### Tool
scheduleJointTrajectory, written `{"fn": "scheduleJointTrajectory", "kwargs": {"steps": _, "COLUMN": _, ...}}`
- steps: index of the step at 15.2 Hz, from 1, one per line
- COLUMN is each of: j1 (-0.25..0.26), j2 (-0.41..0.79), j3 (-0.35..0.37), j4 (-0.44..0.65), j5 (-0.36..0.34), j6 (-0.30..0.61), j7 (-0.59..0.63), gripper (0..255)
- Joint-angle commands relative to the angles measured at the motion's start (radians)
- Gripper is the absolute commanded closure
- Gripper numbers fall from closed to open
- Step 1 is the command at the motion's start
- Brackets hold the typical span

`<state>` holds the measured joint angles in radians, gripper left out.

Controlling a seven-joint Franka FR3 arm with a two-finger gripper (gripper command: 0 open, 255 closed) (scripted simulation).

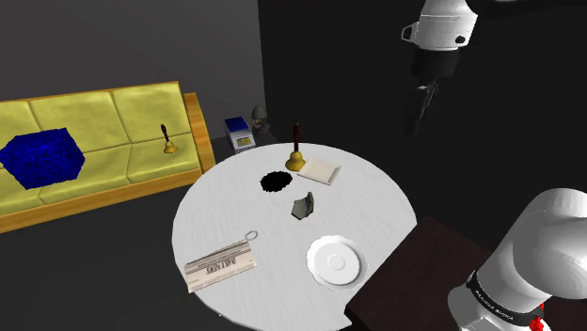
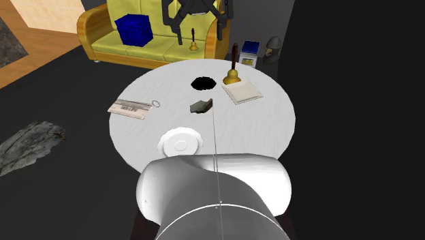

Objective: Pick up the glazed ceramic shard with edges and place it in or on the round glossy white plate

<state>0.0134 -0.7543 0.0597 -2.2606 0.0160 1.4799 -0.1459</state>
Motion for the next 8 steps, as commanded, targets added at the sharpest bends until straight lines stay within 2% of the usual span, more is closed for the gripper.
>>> {"fn": "scheduleJointTrajectory", "kwargs": {"steps": 1, "j1": 0.000, "j2": 0.000, "j3": 0.000, "j4": 0.000, "j5": 0.000, "j6": 0.000, "j7": 0.000, "gripper": 0}}
{"fn": "scheduleJointTrajectory", "kwargs": {"steps": 8, "j1": -0.033, "j2": 0.137, "j3": 0.036, "j4": -0.098, "j5": 0.037, "j6": 0.239, "j7": 0.121, "gripper": 0}}
